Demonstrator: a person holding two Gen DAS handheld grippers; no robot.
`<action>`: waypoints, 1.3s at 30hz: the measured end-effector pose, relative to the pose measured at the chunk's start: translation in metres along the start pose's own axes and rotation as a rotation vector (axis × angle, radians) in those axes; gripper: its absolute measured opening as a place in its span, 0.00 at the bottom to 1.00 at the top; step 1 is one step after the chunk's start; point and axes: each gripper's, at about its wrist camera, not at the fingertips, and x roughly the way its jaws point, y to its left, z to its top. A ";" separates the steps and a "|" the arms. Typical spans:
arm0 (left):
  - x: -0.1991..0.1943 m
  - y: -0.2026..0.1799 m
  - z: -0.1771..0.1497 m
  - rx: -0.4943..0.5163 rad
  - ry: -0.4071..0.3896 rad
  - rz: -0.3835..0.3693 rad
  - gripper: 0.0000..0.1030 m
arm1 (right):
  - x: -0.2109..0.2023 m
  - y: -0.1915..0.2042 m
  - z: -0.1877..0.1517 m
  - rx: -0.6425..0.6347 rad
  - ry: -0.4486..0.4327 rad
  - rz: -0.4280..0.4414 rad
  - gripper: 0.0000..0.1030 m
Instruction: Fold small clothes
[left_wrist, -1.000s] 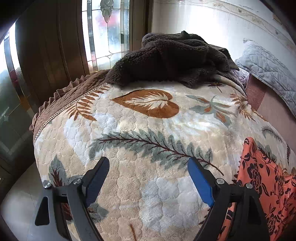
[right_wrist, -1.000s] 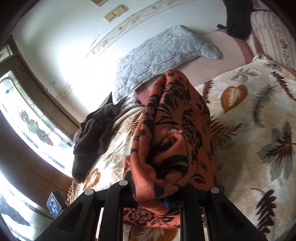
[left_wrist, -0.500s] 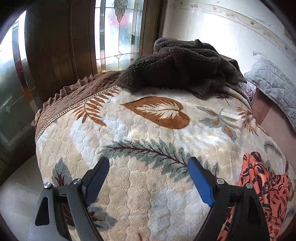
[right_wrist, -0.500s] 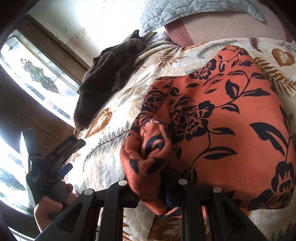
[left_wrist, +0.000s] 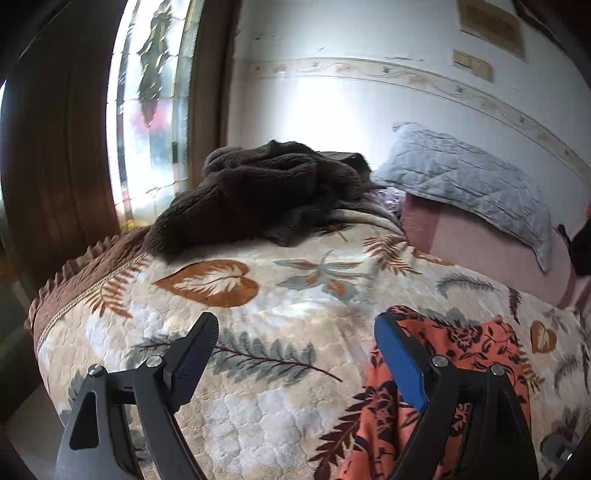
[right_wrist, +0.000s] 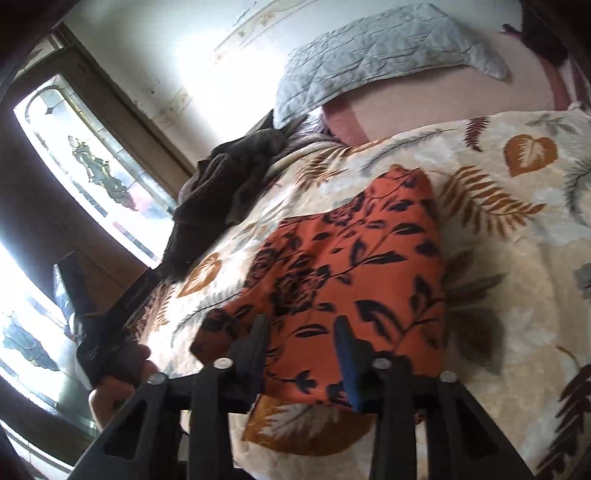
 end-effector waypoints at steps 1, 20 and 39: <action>-0.003 -0.012 -0.003 0.045 -0.014 -0.021 0.84 | -0.005 -0.010 0.000 0.014 -0.014 -0.013 0.33; 0.063 -0.049 -0.061 0.362 0.266 0.152 0.85 | 0.051 -0.042 0.058 0.034 0.047 -0.089 0.28; 0.036 -0.054 -0.033 0.229 0.140 0.018 0.85 | 0.067 -0.067 0.078 0.120 0.126 -0.052 0.31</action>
